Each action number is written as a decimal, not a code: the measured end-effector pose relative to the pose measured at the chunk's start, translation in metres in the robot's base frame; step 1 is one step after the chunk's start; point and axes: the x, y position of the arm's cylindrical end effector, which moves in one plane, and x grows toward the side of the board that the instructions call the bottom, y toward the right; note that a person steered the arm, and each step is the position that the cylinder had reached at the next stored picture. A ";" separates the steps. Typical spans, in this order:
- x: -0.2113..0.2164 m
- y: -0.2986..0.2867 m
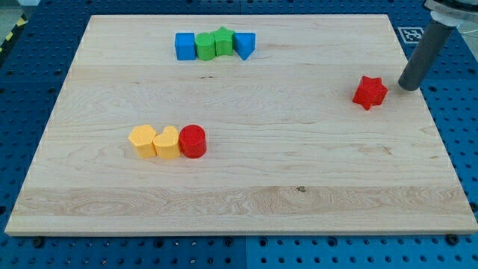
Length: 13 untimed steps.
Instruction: Move red star towards the bottom center
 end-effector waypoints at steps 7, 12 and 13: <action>0.018 -0.068; 0.013 -0.102; 0.013 -0.112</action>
